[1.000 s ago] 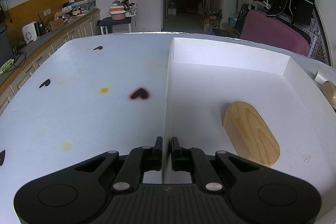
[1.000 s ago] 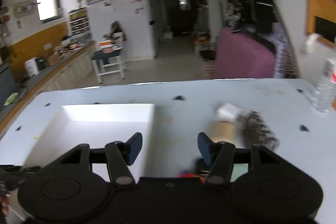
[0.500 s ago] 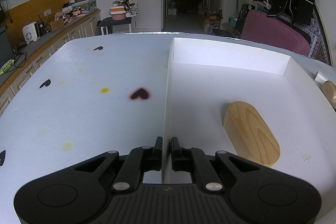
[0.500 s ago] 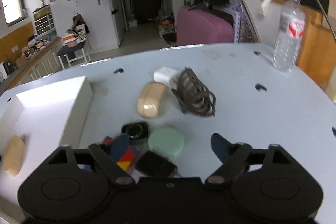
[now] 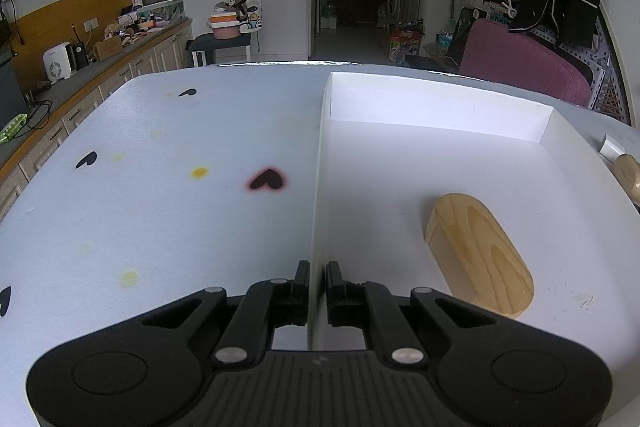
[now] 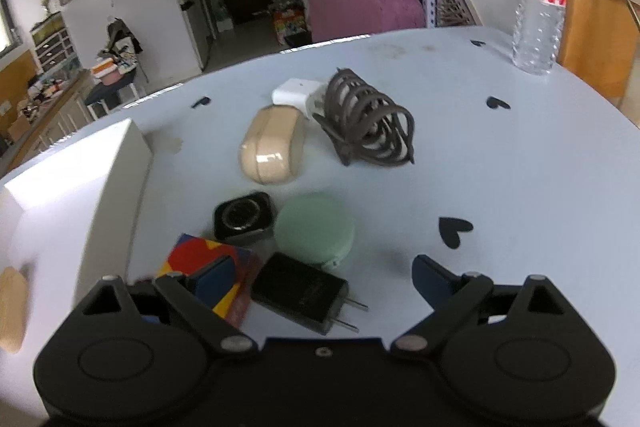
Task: Organize rigid objects
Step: 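Move the right gripper back to the objects and grasp the black charger plug, then carry the black charger plug into the white box beside the wooden block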
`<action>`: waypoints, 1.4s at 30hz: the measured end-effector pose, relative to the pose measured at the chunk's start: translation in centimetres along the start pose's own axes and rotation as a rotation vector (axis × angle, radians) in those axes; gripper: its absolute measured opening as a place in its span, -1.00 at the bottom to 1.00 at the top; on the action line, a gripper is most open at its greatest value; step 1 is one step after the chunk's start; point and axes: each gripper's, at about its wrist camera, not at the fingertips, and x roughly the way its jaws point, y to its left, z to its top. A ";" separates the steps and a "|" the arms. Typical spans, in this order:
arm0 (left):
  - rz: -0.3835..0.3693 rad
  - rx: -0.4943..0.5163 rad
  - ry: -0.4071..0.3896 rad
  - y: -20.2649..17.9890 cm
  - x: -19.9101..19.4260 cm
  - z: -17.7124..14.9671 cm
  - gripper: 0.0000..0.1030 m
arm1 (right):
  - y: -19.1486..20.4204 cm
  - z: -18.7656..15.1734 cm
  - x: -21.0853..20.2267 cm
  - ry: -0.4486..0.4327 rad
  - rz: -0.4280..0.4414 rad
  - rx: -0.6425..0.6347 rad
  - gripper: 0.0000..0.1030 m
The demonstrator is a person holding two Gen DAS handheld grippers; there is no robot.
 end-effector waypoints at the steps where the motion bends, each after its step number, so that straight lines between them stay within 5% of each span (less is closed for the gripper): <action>1: 0.000 0.000 0.000 0.0 0.0 0.0 -0.85 | -0.1 -0.1 0.1 -0.001 -0.003 0.006 0.86; 10: 0.000 0.000 0.000 0.0 0.0 0.0 -0.85 | -2.4 0.2 0.0 -0.006 -0.055 0.073 0.83; 22: 0.000 -0.002 0.000 0.0 0.0 0.0 -0.85 | -1.8 -0.3 -0.6 0.002 -0.038 0.099 0.48; 27: -0.002 -0.005 0.003 0.1 0.0 0.1 -0.85 | -1.9 -0.2 -0.6 -0.005 -0.027 0.099 0.05; 42: -0.001 0.030 0.107 0.0 0.8 2.0 -0.86 | -1.9 0.9 -1.8 -0.049 0.054 0.058 0.04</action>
